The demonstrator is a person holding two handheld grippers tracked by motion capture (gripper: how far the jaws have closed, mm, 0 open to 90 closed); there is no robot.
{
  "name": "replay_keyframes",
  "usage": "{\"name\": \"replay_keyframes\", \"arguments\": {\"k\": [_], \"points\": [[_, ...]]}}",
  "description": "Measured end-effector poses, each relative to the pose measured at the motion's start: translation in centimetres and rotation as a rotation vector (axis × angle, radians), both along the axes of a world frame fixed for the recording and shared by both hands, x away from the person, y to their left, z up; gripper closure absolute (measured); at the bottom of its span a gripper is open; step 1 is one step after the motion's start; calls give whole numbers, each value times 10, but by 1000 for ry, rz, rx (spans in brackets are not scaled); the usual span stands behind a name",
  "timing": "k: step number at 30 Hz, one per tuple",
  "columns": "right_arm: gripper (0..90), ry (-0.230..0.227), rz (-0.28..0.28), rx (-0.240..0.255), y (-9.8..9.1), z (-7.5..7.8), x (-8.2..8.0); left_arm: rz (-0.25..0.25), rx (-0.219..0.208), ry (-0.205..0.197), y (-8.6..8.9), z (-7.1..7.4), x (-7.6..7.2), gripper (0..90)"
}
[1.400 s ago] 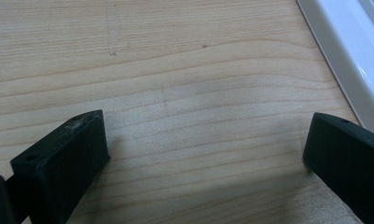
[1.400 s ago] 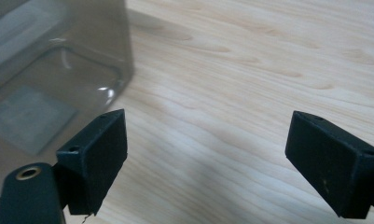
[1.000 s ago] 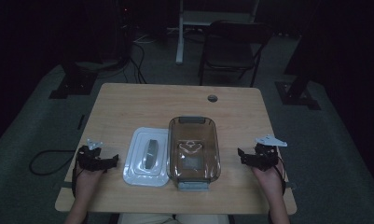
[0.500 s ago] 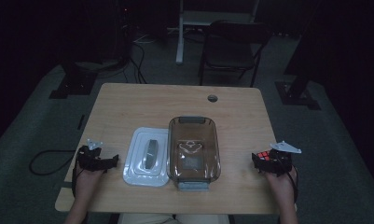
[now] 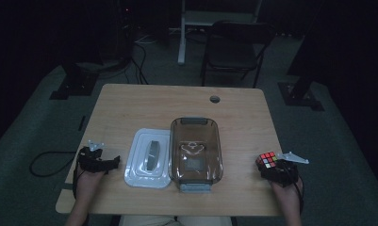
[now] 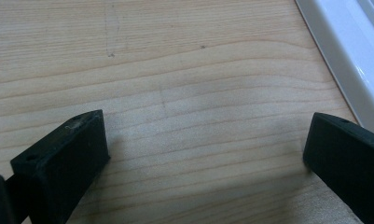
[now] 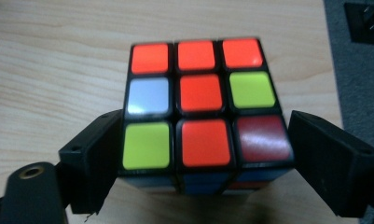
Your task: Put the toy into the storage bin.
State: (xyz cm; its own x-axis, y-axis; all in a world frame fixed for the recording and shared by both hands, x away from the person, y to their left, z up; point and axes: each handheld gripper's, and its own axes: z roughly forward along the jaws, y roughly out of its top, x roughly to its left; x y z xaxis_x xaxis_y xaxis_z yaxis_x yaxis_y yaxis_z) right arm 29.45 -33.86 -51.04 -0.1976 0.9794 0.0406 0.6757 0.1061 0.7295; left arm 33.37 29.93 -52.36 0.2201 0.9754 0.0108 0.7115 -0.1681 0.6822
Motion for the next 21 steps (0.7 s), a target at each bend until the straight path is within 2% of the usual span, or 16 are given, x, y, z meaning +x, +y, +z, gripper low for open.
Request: {"name": "replay_keyframes", "arguments": {"k": [6,12,14,15,18,21], "points": [[163,23,0,12,-2,-6,-1,0,0,0,0,0,0,6],[234,33,7,29,-2,-10,-2,0,0,0,0,0,0,5],[321,30,14,31,-2,-10,-2,0,0,0,0,0,0,6],[328,23,13,32,-3,-9,-2,0,0,0,0,0,0,6],[336,21,14,5,-3,-7,-3,0,0,0,0,0,0,6],[337,24,19,-2,-2,-6,-2,0,0,0,0,0,0,6]]}}
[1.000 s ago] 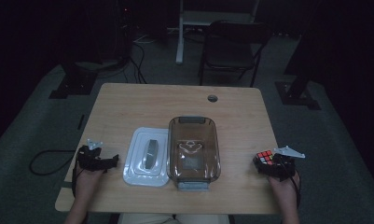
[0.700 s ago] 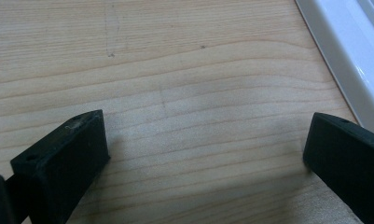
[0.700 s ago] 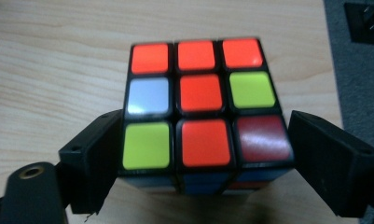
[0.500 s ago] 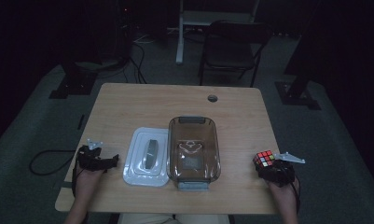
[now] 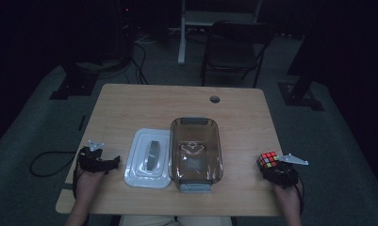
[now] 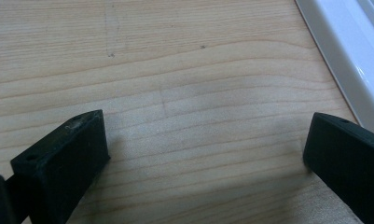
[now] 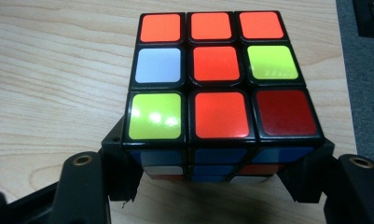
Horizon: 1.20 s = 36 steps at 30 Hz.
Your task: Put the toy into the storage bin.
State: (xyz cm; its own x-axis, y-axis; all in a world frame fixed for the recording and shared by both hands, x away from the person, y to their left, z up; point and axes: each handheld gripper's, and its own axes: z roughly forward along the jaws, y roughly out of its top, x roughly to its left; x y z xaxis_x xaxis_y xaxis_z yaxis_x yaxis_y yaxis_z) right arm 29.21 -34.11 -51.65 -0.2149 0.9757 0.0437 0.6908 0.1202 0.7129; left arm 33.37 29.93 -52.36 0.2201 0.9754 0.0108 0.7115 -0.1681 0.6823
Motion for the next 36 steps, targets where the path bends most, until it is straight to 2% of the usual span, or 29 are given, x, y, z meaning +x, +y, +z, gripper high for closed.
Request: {"name": "replay_keyframes", "arguments": {"k": [6,14,15,23,36], "points": [[337,-11,41,-6,4,10,1,0,0,0,0,0,0,6],[337,-47,107,-6,15,30,2,0,0,0,0,0,0,6],[337,-62,128,3,19,38,3,0,0,0,0,0,0,6],[337,-96,220,21,31,64,4,0,0,0,0,0,0,6],[337,-158,371,21,56,101,6,0,0,0,0,0,0,5]]}}
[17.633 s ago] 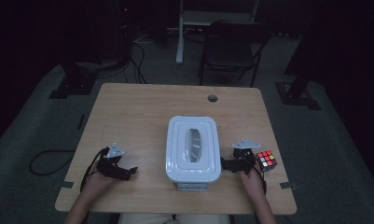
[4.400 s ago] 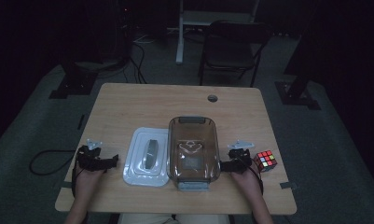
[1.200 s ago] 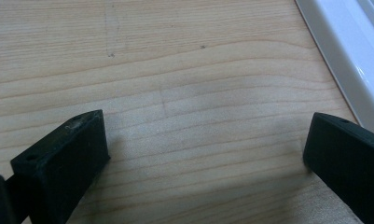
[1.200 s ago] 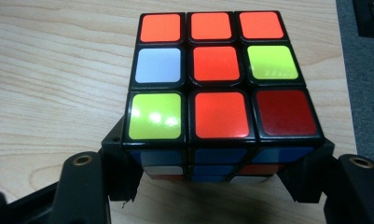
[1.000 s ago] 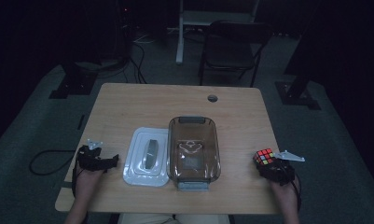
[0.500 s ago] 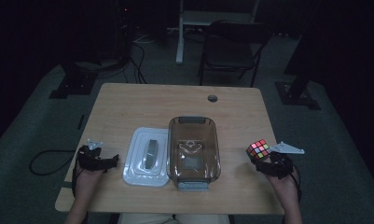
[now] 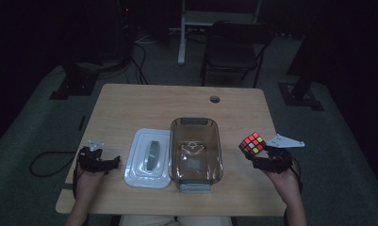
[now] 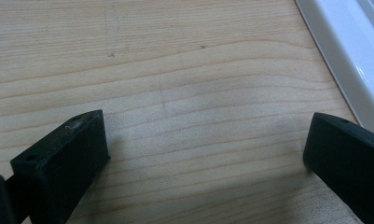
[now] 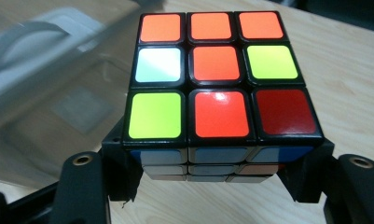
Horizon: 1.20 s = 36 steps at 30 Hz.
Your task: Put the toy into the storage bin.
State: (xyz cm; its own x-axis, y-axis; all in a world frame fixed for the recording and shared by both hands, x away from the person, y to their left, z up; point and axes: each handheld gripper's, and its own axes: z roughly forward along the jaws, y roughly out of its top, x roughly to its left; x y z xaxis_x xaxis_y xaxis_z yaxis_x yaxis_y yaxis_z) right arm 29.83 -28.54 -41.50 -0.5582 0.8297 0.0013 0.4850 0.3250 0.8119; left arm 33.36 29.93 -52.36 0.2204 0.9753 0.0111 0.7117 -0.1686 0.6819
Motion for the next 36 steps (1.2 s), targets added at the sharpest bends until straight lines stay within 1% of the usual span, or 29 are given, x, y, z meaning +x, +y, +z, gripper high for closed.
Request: {"name": "replay_keyframes", "arguments": {"k": [2,11,14,17,19,22,24,26,28,31,34,36], "points": [[337,-8,17,6,3,5,0,0,0,0,0,0,0,6],[337,-28,117,3,23,25,1,0,0,-1,0,0,0,5],[337,-26,144,-9,31,33,1,0,0,-1,0,0,0,6],[337,-28,185,-10,39,38,2,0,0,-1,0,0,0,6],[337,-29,212,-24,45,40,3,0,0,-1,0,0,0,6],[337,-28,258,-25,54,44,3,0,0,-1,0,0,0,6],[337,-24,287,-33,61,45,4,0,0,-1,0,0,0,6],[337,-13,320,-43,68,46,6,0,0,-1,0,0,0,6],[337,-4,341,-56,75,47,7,0,0,-1,0,0,0,5],[337,5,383,-60,85,47,9,0,0,-1,0,0,0,5],[337,14,427,-74,96,45,10,0,0,-1,0,0,0,6],[337,27,455,-83,103,44,12,0,0,-1,0,0,0,6]]}}
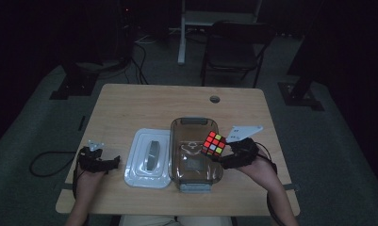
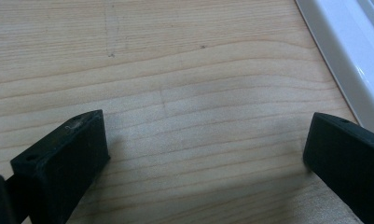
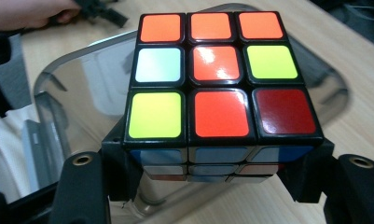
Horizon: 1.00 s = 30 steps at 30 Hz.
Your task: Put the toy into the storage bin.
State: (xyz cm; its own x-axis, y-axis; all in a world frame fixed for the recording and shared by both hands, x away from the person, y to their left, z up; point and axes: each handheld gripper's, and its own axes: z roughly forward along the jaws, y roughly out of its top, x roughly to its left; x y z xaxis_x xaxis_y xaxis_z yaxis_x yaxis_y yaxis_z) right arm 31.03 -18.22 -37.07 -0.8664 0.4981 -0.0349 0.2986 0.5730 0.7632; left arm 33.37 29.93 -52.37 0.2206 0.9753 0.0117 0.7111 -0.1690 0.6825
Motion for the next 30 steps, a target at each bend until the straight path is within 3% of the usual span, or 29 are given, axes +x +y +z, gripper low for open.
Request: {"name": "replay_keyframes", "arguments": {"k": [7,12,14,15,19,25,30], "points": [[337,31,98,-90,21,-5,3,-3,1,1,0,0,0,6],[337,83,177,-183,40,-14,9,-3,1,1,0,0,0,6],[337,87,186,-195,42,-16,10,-3,1,0,0,0,0,6],[337,95,205,-233,48,-19,13,-3,1,1,0,0,0,6],[337,111,232,-280,56,-23,15,-3,1,1,0,0,0,6],[337,134,268,-393,73,-32,20,-3,1,0,0,0,0,6],[337,135,288,-436,84,-31,22,-3,0,0,0,0,0,6]]}}
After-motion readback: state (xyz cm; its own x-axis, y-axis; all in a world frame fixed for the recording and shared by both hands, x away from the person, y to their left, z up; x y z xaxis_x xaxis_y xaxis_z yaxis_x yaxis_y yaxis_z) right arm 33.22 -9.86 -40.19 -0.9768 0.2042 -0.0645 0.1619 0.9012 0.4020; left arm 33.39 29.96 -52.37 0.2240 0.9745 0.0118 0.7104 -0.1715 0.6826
